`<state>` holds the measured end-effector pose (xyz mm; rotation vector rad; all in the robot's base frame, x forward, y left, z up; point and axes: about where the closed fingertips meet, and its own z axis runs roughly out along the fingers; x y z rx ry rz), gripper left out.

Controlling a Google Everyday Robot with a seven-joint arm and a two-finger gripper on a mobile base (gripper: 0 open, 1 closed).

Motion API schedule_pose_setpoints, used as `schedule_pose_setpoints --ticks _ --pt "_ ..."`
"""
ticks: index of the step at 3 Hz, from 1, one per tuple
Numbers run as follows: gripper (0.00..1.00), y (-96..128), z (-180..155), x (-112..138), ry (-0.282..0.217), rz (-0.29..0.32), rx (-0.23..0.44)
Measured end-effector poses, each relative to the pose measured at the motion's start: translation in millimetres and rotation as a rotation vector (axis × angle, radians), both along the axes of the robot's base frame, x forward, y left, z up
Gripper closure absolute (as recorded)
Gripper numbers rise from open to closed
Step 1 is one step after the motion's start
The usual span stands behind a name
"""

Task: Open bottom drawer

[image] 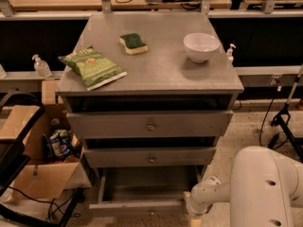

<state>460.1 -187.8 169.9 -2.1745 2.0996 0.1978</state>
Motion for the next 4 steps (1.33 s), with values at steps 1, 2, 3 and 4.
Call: schedule_pose_setpoints --ticks 1,2,3,4 --pt "0.0 0 0 0 0.0 0.0 0.0" --pt "0.19 0 1 -4 0.002 -0.003 -0.001" --pt "0.42 -4 13 -8 0.003 0.051 -0.058" --pt "0.73 -3 23 -35 0.061 -0.008 -0.132"
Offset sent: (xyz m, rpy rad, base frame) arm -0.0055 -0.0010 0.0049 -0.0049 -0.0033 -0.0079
